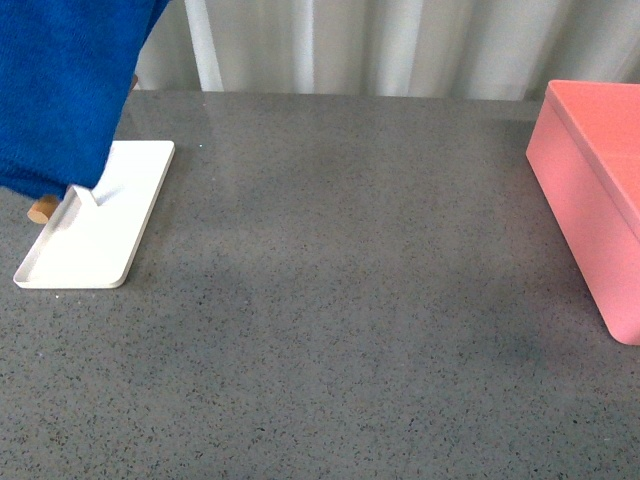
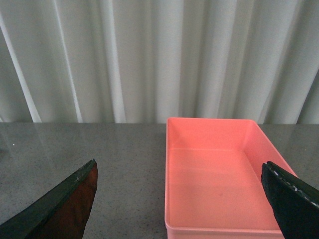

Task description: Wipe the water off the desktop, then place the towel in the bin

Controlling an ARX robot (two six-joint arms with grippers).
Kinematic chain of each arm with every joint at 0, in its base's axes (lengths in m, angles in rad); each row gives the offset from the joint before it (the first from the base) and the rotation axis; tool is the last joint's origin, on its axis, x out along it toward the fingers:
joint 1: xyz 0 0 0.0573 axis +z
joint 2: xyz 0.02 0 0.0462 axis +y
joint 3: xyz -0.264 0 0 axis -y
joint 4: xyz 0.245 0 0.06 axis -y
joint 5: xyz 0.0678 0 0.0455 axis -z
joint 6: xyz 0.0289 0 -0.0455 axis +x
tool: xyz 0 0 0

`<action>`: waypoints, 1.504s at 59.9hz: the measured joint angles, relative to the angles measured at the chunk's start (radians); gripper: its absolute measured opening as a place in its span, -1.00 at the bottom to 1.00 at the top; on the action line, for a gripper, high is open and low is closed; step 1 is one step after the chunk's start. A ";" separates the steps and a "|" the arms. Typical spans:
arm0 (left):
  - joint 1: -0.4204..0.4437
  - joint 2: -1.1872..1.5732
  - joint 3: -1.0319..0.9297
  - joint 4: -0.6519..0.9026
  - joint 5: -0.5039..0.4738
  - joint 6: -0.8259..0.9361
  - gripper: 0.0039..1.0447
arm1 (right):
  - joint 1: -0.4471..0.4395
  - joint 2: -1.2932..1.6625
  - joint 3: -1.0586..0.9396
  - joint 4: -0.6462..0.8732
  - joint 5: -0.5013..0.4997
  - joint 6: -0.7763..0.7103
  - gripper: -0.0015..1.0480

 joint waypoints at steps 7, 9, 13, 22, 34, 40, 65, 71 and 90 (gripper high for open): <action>-0.069 -0.099 -0.080 0.087 0.067 -0.138 -0.93 | 0.000 0.000 0.000 0.000 0.000 0.000 0.86; -0.096 -0.128 -0.108 0.103 0.082 -0.191 -0.93 | 0.000 0.000 0.000 0.000 0.000 0.000 0.86; -0.141 -0.163 -0.152 0.134 0.093 -0.253 -0.93 | 0.000 0.000 0.000 0.000 0.000 0.000 0.86; -0.236 -0.186 -0.225 0.195 0.087 -0.335 -0.93 | 0.000 0.000 0.000 0.000 0.000 0.000 0.86; -0.299 -0.183 -0.269 0.246 0.006 -0.307 -0.93 | 0.000 0.000 0.000 0.000 0.000 0.000 0.86; -0.316 -0.183 -0.286 0.257 -0.011 -0.280 -0.93 | 0.000 0.000 0.000 0.000 0.000 0.000 0.86; -0.319 -0.183 -0.287 0.259 -0.013 -0.263 -0.93 | -0.087 0.518 0.198 -0.132 -0.276 0.092 0.86; -0.319 -0.183 -0.287 0.259 -0.013 -0.263 -0.93 | -0.097 0.761 0.272 -0.019 -0.439 0.051 0.86; -0.319 -0.183 -0.287 0.259 -0.013 -0.263 -0.93 | 0.021 1.197 0.403 0.173 -0.847 -0.060 0.86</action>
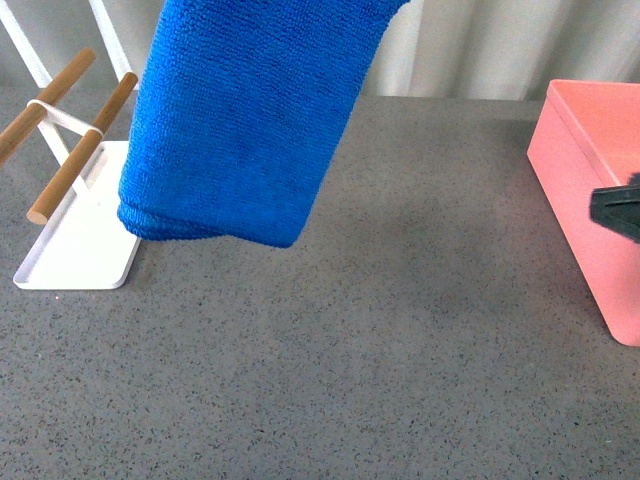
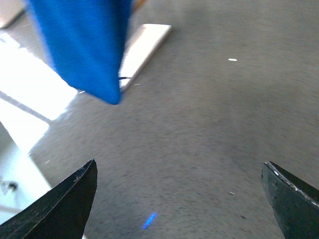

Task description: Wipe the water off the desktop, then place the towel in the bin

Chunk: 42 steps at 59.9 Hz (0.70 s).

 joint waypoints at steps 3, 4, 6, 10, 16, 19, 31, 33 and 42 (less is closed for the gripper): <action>0.000 0.000 0.000 0.000 0.000 0.000 -0.93 | 0.031 0.027 0.018 0.011 -0.026 -0.053 0.86; 0.000 0.000 0.000 0.000 0.000 0.000 -0.93 | 0.042 0.042 0.027 0.019 -0.027 -0.065 0.86; 0.000 0.000 0.000 0.000 0.000 0.000 -0.93 | 0.060 0.079 0.044 0.048 -0.024 -0.085 0.86; 0.000 0.000 0.000 0.000 0.000 0.000 -0.93 | 0.084 0.143 0.075 0.090 0.004 -0.097 0.86; 0.000 0.000 0.000 0.000 0.000 0.000 -0.93 | 0.124 0.246 0.117 0.175 0.053 -0.093 0.86; 0.000 0.000 0.000 0.000 0.000 0.000 -0.93 | 0.143 0.294 0.132 0.238 0.039 -0.075 0.86; 0.000 0.000 0.000 0.000 0.000 0.000 -0.93 | 0.227 0.399 0.204 0.368 0.002 0.008 0.86; 0.000 0.000 0.000 0.000 0.000 0.000 -0.93 | 0.236 0.417 0.220 0.379 0.018 0.018 0.86; 0.000 0.000 0.000 0.000 0.000 0.000 -0.93 | 0.269 0.515 0.303 0.460 0.032 0.092 0.86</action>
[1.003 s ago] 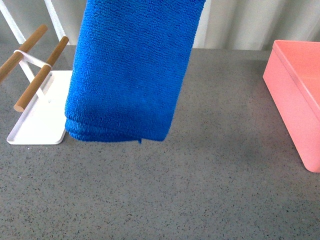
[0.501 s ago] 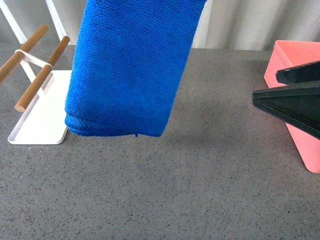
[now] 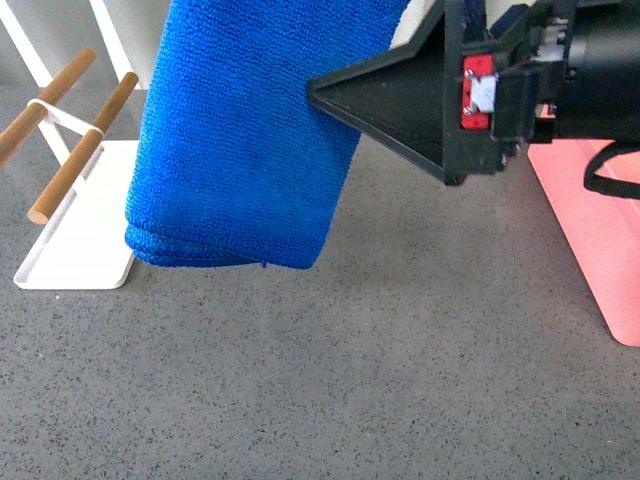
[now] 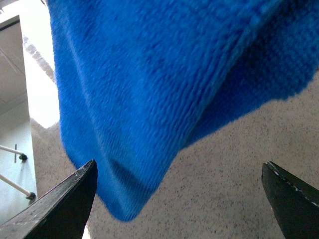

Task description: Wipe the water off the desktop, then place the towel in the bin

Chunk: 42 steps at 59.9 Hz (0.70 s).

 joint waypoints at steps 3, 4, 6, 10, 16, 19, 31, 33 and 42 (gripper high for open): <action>0.000 0.000 0.000 0.000 0.000 0.000 -0.93 | 0.011 0.024 0.023 0.035 0.005 0.036 0.86; 0.000 0.000 0.000 0.000 0.000 0.000 -0.93 | 0.016 0.030 0.033 0.043 0.006 0.048 0.86; 0.000 0.000 0.000 0.000 0.000 0.000 -0.93 | 0.026 0.043 0.051 0.055 0.007 0.068 0.86; 0.000 0.000 0.000 0.000 0.000 0.000 -0.93 | 0.047 0.069 0.089 0.071 0.014 0.098 0.86; 0.000 0.000 0.000 0.000 0.000 0.002 -0.93 | 0.072 0.105 0.132 0.073 0.032 0.127 0.86; 0.000 0.000 0.000 0.000 0.000 0.002 -0.93 | 0.082 0.117 0.148 0.072 0.041 0.135 0.86; 0.000 0.000 0.000 0.000 0.000 0.003 -0.93 | 0.114 0.140 0.193 0.048 0.088 0.158 0.65; 0.000 0.000 0.000 0.000 0.000 0.003 -0.93 | 0.117 0.142 0.199 0.054 0.091 0.171 0.55; 0.000 0.000 0.000 0.000 0.000 0.003 -0.93 | 0.122 0.143 0.204 0.079 0.092 0.210 0.11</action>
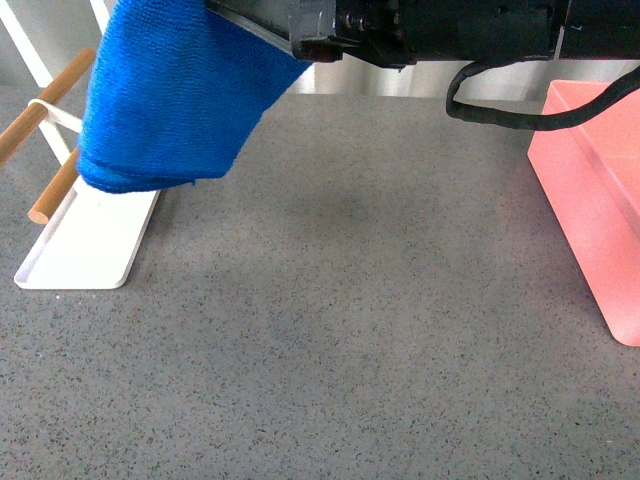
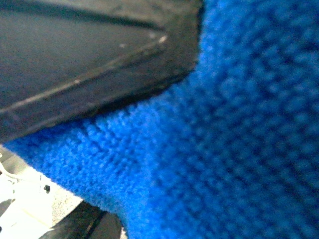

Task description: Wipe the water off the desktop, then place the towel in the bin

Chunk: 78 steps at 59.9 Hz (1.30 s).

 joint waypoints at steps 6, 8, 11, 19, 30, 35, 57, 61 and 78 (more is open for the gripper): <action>0.000 0.000 0.000 0.000 0.000 0.000 -0.84 | -0.001 0.000 -0.002 0.024 0.023 0.027 -0.16; 0.000 0.000 0.000 0.000 0.000 0.000 -0.74 | -0.003 0.000 -0.006 0.043 0.037 0.049 -0.30; 0.000 0.000 0.000 0.000 0.000 0.000 -0.53 | -0.004 -0.008 -0.016 0.060 0.046 0.072 -0.50; 0.000 0.000 0.000 0.000 0.002 0.000 0.02 | -0.008 -0.030 -0.042 0.046 0.046 0.080 -0.91; -0.003 0.000 0.000 0.000 0.004 0.000 0.54 | -0.011 -0.036 -0.050 0.033 0.058 0.082 -0.91; -0.003 0.000 0.000 0.000 0.002 0.000 0.78 | -0.013 -0.042 -0.055 0.024 0.061 0.080 -0.91; -0.003 0.000 0.000 0.000 0.001 0.001 0.88 | -0.023 -0.062 -0.068 0.015 0.061 0.071 -0.91; -0.003 0.000 0.000 0.000 0.001 0.001 0.88 | -0.025 -0.065 -0.069 0.015 0.061 0.071 -0.91; -0.018 -0.047 -0.157 0.283 -0.490 0.205 0.45 | -0.031 -0.069 -0.075 -0.049 0.081 0.045 -0.91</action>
